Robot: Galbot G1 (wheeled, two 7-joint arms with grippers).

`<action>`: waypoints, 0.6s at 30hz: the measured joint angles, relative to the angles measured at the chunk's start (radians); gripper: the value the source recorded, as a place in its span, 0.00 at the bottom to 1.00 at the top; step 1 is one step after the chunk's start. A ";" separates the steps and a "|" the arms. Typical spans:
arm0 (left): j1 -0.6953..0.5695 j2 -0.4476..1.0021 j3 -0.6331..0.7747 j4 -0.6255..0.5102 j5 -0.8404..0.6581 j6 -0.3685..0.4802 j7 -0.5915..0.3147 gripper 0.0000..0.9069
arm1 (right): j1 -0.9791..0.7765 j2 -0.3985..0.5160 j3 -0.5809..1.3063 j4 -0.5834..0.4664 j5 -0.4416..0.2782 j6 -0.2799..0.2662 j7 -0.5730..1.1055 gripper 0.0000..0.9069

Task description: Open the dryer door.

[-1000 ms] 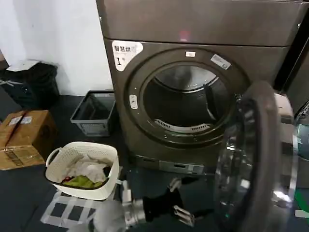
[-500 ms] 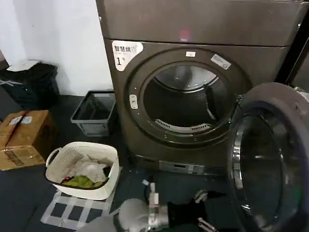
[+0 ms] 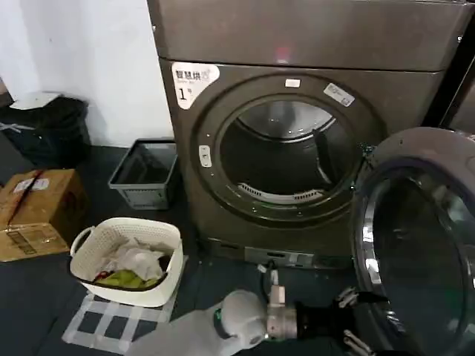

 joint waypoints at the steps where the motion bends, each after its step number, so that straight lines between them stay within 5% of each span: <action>1: -0.009 -0.008 0.004 0.007 -0.002 -0.003 -0.002 1.00 | -0.001 0.001 0.002 0.000 0.000 0.000 -0.001 1.00; 18: -0.084 -0.132 0.039 0.113 0.041 -0.021 -0.017 1.00 | -0.020 -0.015 0.054 -0.007 -0.033 -0.013 -0.004 1.00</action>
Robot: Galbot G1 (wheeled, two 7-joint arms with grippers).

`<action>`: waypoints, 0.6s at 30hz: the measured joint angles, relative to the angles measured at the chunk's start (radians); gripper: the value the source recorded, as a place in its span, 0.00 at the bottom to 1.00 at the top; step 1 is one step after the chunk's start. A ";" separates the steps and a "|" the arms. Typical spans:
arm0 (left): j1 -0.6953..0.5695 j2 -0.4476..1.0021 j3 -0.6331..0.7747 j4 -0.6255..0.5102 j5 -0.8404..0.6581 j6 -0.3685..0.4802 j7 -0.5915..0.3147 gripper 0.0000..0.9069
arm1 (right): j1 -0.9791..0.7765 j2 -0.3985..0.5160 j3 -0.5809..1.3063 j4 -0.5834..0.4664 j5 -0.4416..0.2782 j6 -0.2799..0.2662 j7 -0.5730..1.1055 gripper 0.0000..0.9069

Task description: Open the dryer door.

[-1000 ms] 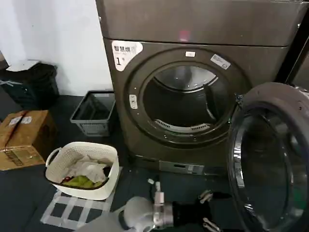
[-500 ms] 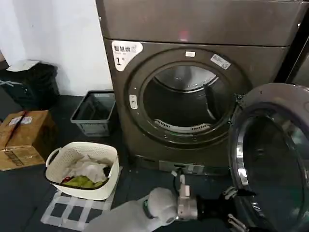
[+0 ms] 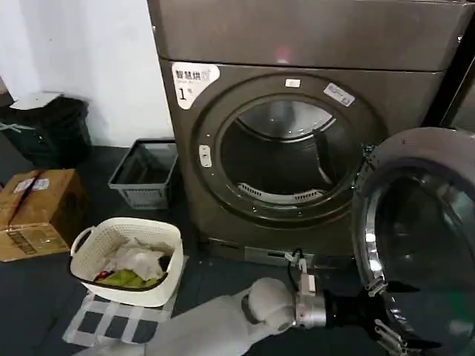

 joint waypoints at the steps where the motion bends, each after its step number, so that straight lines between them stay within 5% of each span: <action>1: -0.005 -0.011 0.005 0.010 0.011 -0.006 -0.005 1.00 | -0.003 -0.001 0.006 0.001 -0.002 -0.008 0.001 1.00; 18: -0.091 -0.189 0.055 0.200 0.104 -0.065 -0.028 1.00 | -0.037 -0.023 0.117 0.008 -0.066 -0.019 -0.013 1.00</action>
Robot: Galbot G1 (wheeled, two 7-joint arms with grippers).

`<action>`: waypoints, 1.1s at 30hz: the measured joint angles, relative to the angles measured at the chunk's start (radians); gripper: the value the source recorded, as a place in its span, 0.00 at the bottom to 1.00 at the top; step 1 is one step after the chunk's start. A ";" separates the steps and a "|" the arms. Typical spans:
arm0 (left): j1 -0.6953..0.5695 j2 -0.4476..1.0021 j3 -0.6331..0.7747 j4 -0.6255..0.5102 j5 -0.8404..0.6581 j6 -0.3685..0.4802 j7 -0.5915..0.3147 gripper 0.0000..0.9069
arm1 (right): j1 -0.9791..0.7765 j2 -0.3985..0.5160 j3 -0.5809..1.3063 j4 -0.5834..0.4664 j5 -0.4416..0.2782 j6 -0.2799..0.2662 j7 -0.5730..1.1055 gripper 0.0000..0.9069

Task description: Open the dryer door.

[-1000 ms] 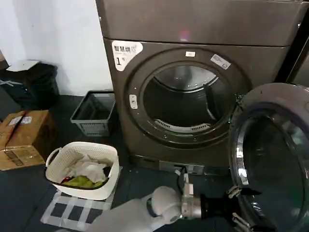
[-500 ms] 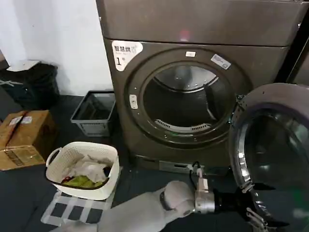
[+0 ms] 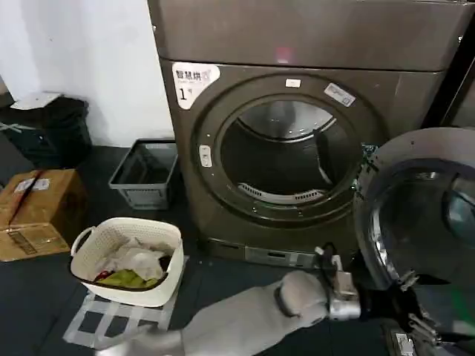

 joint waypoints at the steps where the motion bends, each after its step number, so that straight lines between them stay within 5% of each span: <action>1: -0.005 -0.012 0.001 0.012 0.002 -0.001 -0.003 1.00 | -0.002 0.000 0.006 -0.002 -0.007 0.000 0.000 1.00; 20: -0.042 -0.016 -0.028 0.221 0.100 -0.082 -0.070 1.00 | -0.030 -0.004 0.096 -0.030 -0.036 -0.024 -0.005 1.00; 33: -0.055 -0.016 -0.033 0.255 0.120 -0.104 -0.103 1.00 | -0.032 -0.002 0.114 -0.023 -0.029 -0.028 -0.009 1.00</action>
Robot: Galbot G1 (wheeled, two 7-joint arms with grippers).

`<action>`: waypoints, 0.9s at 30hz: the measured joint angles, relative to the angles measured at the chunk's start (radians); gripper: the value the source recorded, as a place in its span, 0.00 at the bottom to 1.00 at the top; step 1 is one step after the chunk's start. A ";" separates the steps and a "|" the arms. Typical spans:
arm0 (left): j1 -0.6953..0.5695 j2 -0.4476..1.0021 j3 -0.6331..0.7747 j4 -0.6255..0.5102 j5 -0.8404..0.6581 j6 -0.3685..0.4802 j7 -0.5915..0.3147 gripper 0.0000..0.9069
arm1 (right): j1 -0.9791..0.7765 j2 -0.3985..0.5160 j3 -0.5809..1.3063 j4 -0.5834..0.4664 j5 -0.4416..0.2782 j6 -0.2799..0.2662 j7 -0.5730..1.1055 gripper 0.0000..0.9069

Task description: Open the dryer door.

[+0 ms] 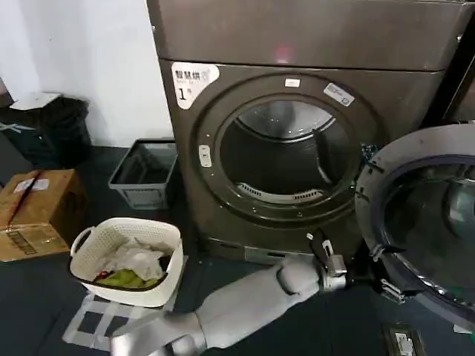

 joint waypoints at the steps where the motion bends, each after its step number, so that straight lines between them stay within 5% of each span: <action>1: 0.000 0.000 -0.001 0.000 0.000 -0.003 -0.002 1.00 | -0.001 0.002 0.000 0.000 0.000 0.000 -0.001 1.00; 27: 0.042 0.000 -0.034 -0.135 -0.012 -0.044 -0.037 1.00 | 0.015 -0.035 -0.033 -0.014 -0.006 0.004 -0.014 1.00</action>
